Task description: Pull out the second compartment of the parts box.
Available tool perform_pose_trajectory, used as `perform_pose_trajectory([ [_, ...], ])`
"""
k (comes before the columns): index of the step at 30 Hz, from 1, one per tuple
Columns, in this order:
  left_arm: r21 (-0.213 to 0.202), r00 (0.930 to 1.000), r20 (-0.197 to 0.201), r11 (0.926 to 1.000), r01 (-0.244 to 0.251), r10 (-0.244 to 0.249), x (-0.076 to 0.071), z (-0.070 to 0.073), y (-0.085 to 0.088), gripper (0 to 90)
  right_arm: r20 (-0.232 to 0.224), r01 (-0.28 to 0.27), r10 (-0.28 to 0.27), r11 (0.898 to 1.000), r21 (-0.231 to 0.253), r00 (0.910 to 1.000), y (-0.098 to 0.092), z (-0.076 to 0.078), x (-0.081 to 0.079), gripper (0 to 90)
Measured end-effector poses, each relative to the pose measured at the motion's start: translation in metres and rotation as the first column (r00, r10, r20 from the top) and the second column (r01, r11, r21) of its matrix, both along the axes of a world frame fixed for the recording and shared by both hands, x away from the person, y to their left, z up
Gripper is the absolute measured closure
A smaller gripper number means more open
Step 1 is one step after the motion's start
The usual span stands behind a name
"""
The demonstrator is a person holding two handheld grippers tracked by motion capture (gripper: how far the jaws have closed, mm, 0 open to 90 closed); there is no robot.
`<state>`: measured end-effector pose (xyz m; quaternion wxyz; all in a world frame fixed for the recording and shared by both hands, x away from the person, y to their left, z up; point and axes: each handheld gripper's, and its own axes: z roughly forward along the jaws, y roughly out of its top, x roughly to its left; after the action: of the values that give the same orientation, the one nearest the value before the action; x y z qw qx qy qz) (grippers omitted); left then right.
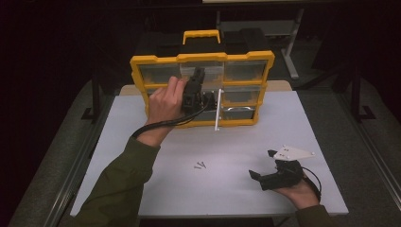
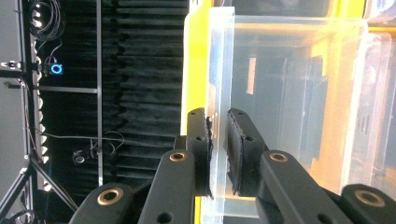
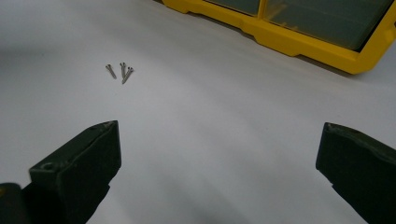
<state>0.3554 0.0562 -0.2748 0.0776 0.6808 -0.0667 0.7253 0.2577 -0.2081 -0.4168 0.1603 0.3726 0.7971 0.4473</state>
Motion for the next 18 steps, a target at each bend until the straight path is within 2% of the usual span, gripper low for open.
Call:
perform_pose_trajectory([
  [18,0.004,0.9996,0.016,0.9998,0.021,-0.021,-0.019,-0.002,0.002,80.3,0.004,-0.006,0.006,1.0,-0.003,1.0,0.001,0.0,0.001,0.0],
])
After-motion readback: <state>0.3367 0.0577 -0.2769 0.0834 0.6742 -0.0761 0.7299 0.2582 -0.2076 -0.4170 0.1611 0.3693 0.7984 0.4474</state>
